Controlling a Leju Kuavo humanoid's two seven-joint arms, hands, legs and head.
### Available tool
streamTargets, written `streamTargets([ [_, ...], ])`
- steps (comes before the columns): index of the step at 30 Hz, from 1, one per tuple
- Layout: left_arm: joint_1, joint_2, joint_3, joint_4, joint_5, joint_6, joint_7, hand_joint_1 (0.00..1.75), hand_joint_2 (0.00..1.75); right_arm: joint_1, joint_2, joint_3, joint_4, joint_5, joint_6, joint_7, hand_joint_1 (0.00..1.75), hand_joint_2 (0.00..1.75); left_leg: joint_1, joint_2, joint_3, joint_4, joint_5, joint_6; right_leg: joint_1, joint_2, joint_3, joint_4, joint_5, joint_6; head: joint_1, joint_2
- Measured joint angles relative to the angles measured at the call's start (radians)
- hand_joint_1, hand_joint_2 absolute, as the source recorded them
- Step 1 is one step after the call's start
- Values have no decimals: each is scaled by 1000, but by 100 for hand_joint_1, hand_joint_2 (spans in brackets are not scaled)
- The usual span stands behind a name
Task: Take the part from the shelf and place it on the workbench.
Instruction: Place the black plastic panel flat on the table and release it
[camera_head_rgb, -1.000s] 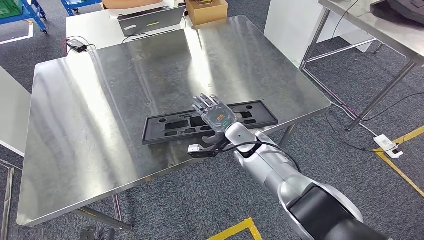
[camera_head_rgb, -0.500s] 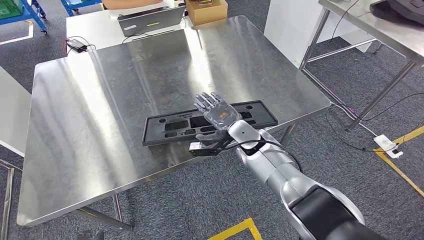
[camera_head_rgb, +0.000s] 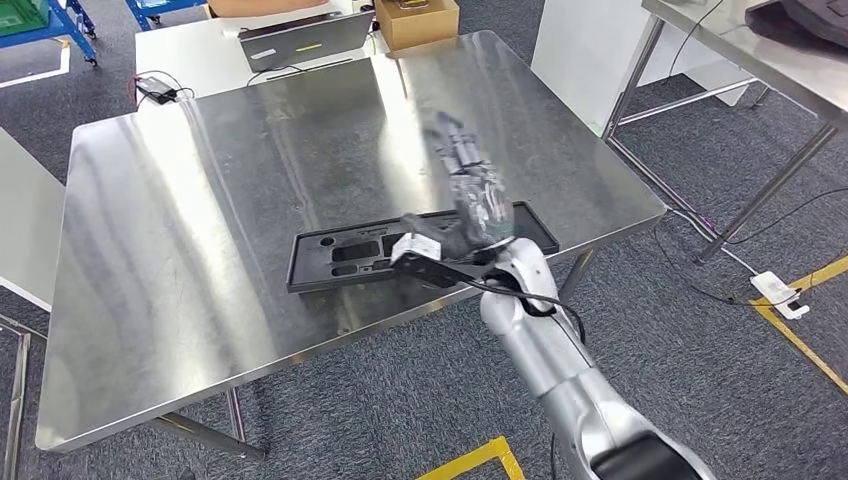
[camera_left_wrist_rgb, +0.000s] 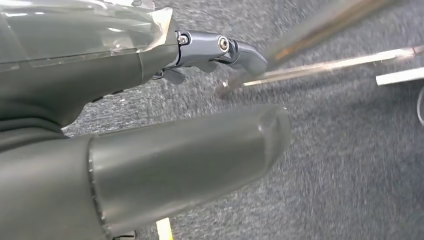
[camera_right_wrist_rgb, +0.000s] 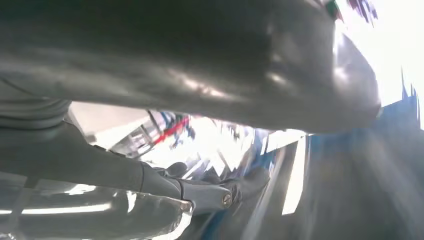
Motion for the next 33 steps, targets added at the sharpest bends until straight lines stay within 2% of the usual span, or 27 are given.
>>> streamTargets([
  [6, 15, -1, 23, 1, 3, 16, -8, 0, 0, 235, -15, -77, -368, -205, -110, -116, 0, 0, -1, 0, 2, 0, -4, 1, 0, -1, 1, -1, -1, 1, 0, 0],
  [11, 40, 0, 47, 1, 16, 28, -9, 0, 0, 422, -32, -124, -579, -315, -90, -204, 0, 0, -2, 2, 1, 0, -7, 4, 0, 1, 2, -1, -3, 2, 0, 0],
  [15, 55, 0, 62, 1, 20, 22, -9, 0, 0, 491, -45, -149, -651, -351, -69, -226, 0, 0, -3, 2, 3, 0, -8, 5, 0, 1, 3, -2, -4, 3, 0, 0],
  [21, 64, -1, 79, 2, 23, 18, -9, 0, 0, 554, -52, -166, -688, -402, -45, -232, 0, 0, -3, 2, 2, 7, -13, 12, -9, 1, 8, -4, -4, 4, 0, 0],
  [24, 65, -1, 89, 3, 23, 19, -10, 0, 0, 582, -52, -178, -689, -447, -13, -238, 0, 0, -4, 2, -1, 14, -15, 19, -11, 1, 10, -4, -3, 8, 0, 0],
  [27, 65, -3, 98, 3, 23, 17, -10, 0, 0, 590, -51, -188, -689, -460, 12, -240, 0, 0, -2, 3, 8, 4, -5, 32, -8, 0, 15, -6, -4, 18, 0, 0],
  [29, 66, -7, 104, 3, 22, 11, -10, 0, 0, 592, -51, -197, -688, -463, 31, -242, 0, 0, 4, 6, 17, -12, 7, 42, -2, -1, -4, 44, -41, 13, 2, 0],
  [31, 67, -10, 109, 3, 21, 5, -10, 0, 0, 595, -50, -204, -686, -462, 44, -243, 0, 0, 7, 7, 15, -16, 13, 47, -2, -1, -52, 167, -109, 2, 5, 0],
  [32, 69, -11, 111, 3, 21, 3, -10, 0, 0, 596, -50, -208, -685, -462, 47, -244, 0, 0, 6, 7, 12, -16, 14, 46, -3, -1, -75, 229, -136, 2, 5, 0],
  [33, 71, -12, 112, 3, 21, 2, -10, 0, 0, 598, -50, -211, -683, -461, 49, -244, 0, 0, 7, 7, 9, -16, 16, 45, -4, -1, -84, 265, -150, 6, 5, 0],
])
